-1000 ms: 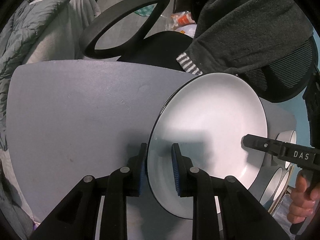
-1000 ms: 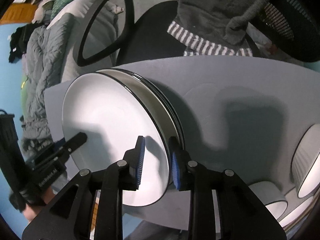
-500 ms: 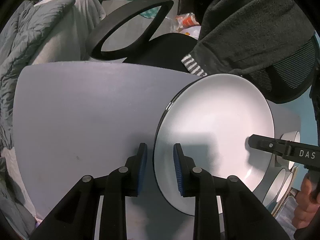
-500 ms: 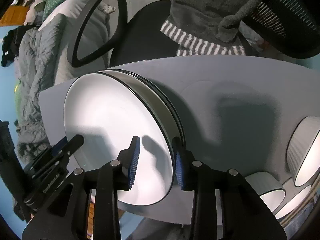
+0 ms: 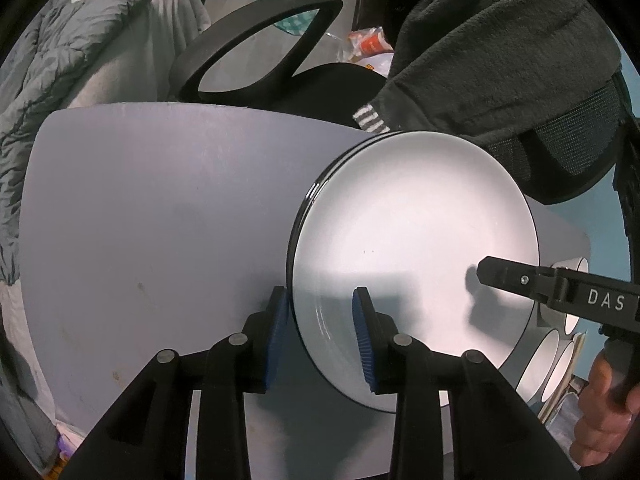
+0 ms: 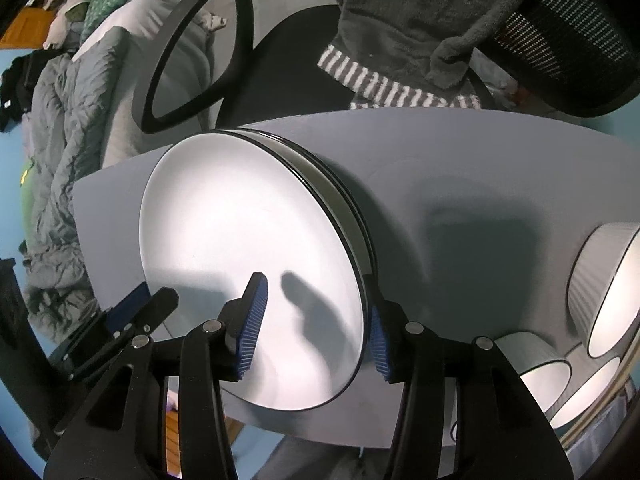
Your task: Organize plates and bowls
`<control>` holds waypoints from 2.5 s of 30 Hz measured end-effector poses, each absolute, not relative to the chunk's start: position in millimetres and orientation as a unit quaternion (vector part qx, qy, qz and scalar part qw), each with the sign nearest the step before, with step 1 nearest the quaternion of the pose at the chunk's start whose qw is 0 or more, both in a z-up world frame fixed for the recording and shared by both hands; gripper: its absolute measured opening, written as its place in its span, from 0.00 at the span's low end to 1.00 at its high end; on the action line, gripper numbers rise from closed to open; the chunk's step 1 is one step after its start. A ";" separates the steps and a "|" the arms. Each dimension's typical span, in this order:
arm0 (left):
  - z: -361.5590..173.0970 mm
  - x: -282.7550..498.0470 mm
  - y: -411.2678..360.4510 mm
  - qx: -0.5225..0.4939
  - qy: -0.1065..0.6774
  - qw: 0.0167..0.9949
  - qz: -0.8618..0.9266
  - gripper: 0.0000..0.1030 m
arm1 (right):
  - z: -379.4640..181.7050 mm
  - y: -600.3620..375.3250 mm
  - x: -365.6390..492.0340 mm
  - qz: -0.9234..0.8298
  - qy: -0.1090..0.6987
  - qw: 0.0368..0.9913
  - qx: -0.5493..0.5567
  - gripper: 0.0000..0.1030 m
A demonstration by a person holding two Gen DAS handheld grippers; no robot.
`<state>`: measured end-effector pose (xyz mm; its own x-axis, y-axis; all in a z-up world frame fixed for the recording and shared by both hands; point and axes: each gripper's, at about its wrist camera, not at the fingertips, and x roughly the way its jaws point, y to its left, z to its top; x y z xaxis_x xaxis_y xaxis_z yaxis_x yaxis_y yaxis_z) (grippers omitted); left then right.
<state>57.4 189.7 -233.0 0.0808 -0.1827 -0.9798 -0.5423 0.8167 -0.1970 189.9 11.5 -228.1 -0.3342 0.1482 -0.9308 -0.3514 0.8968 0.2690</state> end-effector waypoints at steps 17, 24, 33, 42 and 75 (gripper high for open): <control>-195.8 35.2 179.1 -0.255 0.644 0.706 0.143 0.39 | -192.6 11.3 173.7 0.219 0.736 0.630 -0.119 0.49; -163.0 19.9 173.1 -0.236 0.625 0.728 0.152 0.49 | -155.1 12.5 155.5 0.236 0.674 0.677 -0.179 0.61; -118.3 -5.0 159.8 -0.221 0.597 0.757 0.145 0.56 | -110.1 1.0 133.1 0.248 0.628 0.711 -0.198 0.64; -84.0 -37.0 148.6 -0.207 0.577 0.778 0.134 0.58 | -74.4 -14.0 106.6 0.253 0.598 0.732 -0.207 0.64; 1.8 -87.2 122.4 -0.171 0.492 0.848 0.094 0.68 | 3.9 -54.7 41.6 0.222 0.546 0.795 -0.141 0.64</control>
